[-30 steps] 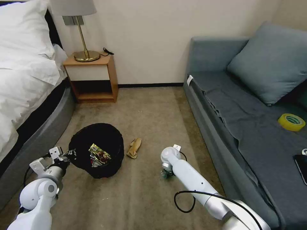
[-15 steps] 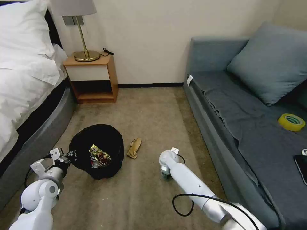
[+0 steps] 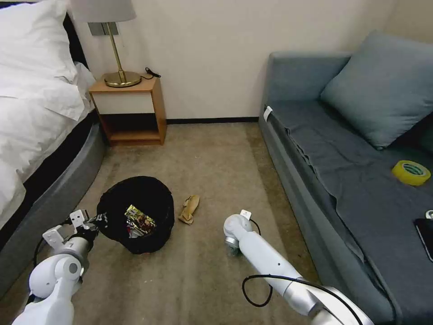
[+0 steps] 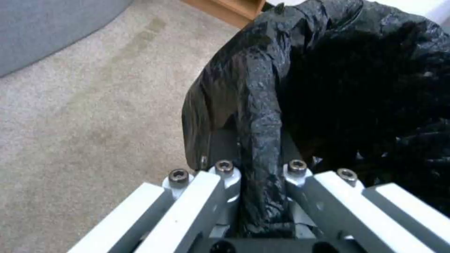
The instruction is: Pick up the trash bin, then pick up the garbage on the floor and place it into the trash bin.
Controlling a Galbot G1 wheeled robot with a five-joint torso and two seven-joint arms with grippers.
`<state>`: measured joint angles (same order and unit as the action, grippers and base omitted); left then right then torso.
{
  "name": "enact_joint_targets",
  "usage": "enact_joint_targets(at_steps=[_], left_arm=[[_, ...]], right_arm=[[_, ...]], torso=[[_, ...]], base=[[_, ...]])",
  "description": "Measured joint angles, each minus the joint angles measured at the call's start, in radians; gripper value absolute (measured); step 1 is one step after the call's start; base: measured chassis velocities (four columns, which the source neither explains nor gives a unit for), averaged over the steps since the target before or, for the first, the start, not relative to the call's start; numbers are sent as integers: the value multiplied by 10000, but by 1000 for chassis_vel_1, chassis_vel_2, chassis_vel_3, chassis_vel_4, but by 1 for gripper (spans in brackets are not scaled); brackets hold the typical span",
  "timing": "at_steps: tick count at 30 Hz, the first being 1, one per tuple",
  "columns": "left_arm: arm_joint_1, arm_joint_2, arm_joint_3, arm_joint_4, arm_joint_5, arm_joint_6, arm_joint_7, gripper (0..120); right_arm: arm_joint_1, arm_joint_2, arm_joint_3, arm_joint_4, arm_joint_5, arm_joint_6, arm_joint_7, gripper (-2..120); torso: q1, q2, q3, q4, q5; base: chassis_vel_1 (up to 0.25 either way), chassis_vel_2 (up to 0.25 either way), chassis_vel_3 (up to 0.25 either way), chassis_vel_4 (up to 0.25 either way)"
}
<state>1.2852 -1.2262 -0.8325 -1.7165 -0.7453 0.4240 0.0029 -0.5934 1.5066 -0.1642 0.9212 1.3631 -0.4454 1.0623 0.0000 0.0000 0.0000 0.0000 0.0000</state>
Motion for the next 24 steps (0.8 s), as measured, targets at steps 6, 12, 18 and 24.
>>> enact_joint_targets(at_steps=[6, 12, 18, 24], left_arm=[[2, -24, 1, 7, 2, -2, 3, 4], [38, -33, -3, -22, 2, -2, 3, 4], [31, 53, -7, -15, -36, 4, 2, 4], [-96, 276, 141, 23, -195, 74, -7, 4]], right_arm=[[-65, -47, -27, 21, -46, 7, -72, 32], [-90, -114, -89, 51, -155, 25, -162, 18], [-21, -365, -203, 244, -140, 55, -158, 13], [581, -1100, -586, 1589, 10, 111, -14, 13]], torso=[[0, 0, -1, 0, 0], [0, 0, -1, 1, 1], [0, 0, 2, 1, 2], [0, 0, 2, -1, 1]], base=[[0, 0, 0, 0], [0, 0, 0, 0], [0, 0, 0, 0], [0, 0, 0, 0]])
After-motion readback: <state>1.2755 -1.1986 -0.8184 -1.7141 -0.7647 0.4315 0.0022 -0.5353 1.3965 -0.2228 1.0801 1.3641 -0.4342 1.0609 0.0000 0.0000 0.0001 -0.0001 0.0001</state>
